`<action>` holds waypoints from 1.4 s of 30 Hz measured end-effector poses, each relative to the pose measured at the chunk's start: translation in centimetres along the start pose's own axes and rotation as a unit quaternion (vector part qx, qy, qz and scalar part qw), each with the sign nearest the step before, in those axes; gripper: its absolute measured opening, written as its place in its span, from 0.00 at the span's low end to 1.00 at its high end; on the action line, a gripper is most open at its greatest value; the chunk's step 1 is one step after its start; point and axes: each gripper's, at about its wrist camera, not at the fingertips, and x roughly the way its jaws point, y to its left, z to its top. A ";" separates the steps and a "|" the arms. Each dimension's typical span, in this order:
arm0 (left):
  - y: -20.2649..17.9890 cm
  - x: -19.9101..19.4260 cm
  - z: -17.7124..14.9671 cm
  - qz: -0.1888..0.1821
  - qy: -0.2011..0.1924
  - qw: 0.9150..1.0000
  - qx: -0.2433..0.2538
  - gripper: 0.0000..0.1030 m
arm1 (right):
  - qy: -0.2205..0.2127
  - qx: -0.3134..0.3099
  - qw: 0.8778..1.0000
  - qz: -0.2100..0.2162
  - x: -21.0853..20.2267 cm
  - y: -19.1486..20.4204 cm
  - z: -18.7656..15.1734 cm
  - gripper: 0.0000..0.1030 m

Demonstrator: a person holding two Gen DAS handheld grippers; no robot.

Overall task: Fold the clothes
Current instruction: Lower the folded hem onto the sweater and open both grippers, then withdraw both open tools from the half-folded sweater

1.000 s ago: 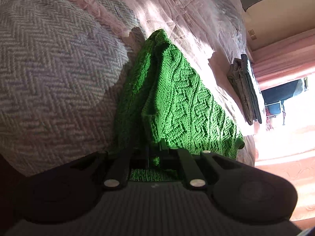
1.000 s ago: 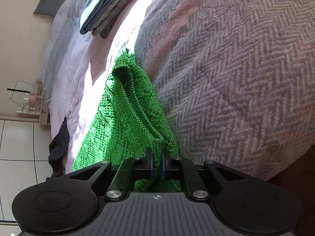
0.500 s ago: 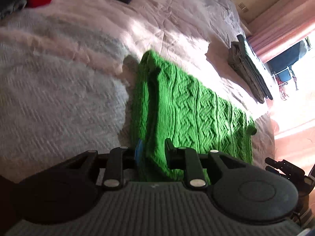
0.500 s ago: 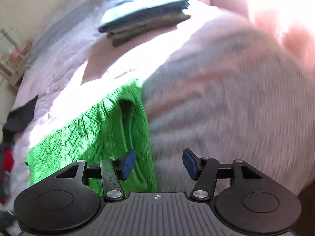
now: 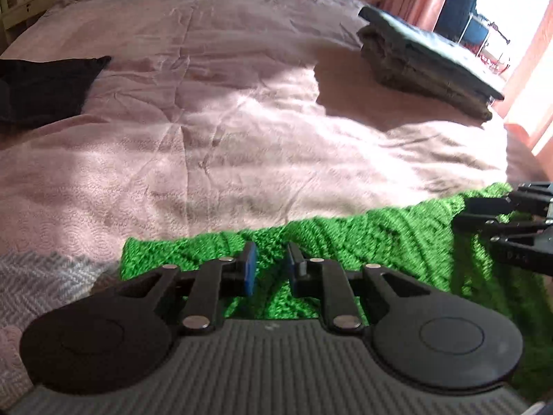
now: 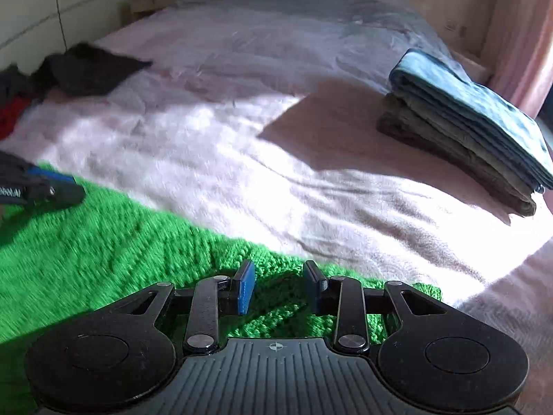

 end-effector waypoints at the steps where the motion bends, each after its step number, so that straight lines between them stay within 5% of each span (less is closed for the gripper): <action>1: 0.7 0.1 -0.9 0.010 0.000 1.000 0.001 0.03 | 0.004 -0.020 1.000 -0.013 0.4 -0.4 -1.0 0.33; 7: 5.1 -2.4 -1.9 -0.006 -0.004 0.997 -0.079 0.02 | 0.010 0.065 0.998 -0.008 -2.0 -5.7 -3.5 0.31; 10: 5.0 -4.0 -0.5 -0.012 -0.032 0.997 -0.068 0.04 | -0.005 0.095 0.995 -0.007 -3.4 -5.8 -2.4 0.31; 13: 5.5 -3.6 0.6 -0.003 -0.044 0.997 -0.063 0.09 | -0.033 0.090 0.995 -0.017 -3.7 -5.5 -1.2 0.31; 18: 7.7 0.5 -0.6 0.005 -0.005 0.997 -0.080 0.03 | 0.008 0.076 0.996 -0.045 0.0 -6.9 -2.3 0.31; 24: 8.2 -3.0 -0.9 0.007 -0.024 0.989 -0.147 0.03 | 0.002 0.091 0.996 -0.019 -4.0 -5.2 -3.7 0.31; 30: 3.7 -9.2 -3.1 0.001 -0.034 0.992 -0.125 0.04 | -0.007 0.106 0.994 0.007 -8.7 -2.8 -4.8 0.31; 36: -1.9 -11.5 -9.9 0.007 0.021 0.997 -0.072 0.06 | 0.018 0.088 0.995 0.038 -11.5 0.9 -7.7 0.31; 39: -2.7 -13.2 -12.3 0.028 0.022 0.997 -0.070 0.07 | 0.052 0.053 0.997 0.015 -11.3 1.9 -11.4 0.31; 42: -3.5 -15.1 -12.4 0.040 0.012 0.997 -0.060 0.06 | 0.047 0.068 0.997 0.003 -12.6 1.3 -11.1 0.31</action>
